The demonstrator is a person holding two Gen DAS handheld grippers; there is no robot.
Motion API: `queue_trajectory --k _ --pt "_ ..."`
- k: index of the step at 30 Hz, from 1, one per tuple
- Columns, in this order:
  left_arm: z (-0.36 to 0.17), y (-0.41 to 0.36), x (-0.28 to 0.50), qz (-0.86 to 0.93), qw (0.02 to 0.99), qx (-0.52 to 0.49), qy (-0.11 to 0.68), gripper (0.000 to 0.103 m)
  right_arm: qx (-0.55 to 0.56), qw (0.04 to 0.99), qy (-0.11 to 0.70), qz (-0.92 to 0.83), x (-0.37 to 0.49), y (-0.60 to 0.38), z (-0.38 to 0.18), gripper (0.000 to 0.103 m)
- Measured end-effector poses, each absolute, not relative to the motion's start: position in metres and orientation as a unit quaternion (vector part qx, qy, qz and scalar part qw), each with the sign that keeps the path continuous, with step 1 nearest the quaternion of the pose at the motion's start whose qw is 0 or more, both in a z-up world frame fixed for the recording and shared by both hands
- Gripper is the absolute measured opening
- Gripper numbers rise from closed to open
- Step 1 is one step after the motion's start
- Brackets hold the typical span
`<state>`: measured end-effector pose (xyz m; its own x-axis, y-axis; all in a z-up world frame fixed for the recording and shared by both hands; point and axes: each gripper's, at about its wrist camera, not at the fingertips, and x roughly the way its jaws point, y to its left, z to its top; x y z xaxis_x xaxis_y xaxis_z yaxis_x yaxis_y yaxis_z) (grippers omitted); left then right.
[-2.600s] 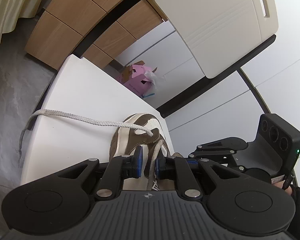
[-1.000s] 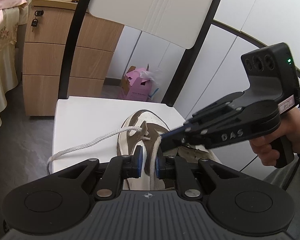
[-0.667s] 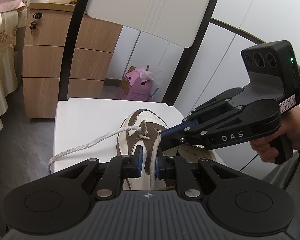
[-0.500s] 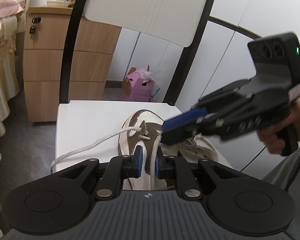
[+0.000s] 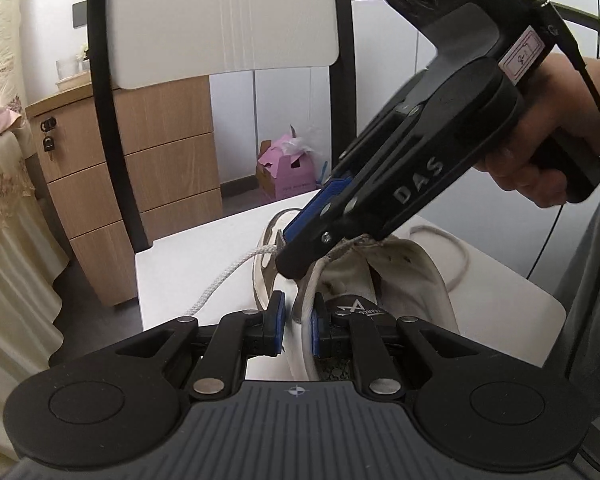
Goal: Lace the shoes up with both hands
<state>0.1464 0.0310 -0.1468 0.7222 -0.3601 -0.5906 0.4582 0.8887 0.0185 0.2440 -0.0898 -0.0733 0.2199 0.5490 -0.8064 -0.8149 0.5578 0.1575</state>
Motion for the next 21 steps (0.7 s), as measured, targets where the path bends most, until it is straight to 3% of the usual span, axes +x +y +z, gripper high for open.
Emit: queue_trajectory --k 5,6,7,10,21 --pt "-0.148 0.027 0.145 -0.227 0.922 0.100 0.298 0.016 -0.235 0.762 0.413 0.441 0.229 -0.075 -0.077 0.022" --pt "-0.148 0.026 0.144 -0.228 0.922 0.103 0.297 0.016 -0.247 0.761 0.408 0.439 0.227 -0.073 -0.078 0.020" --pt "-0.148 0.026 0.144 -0.229 0.921 0.103 0.297 0.016 -0.263 0.761 0.402 0.435 0.225 -0.070 -0.079 0.005" --pt "-0.148 0.026 0.144 -0.232 0.920 0.099 0.299 0.016 -0.296 0.758 0.391 0.430 0.220 -0.065 -0.082 0.002" --pt "-0.147 0.039 0.154 -0.234 0.919 0.032 0.315 0.015 -0.133 0.811 0.356 0.444 0.238 -0.096 -0.056 0.003"
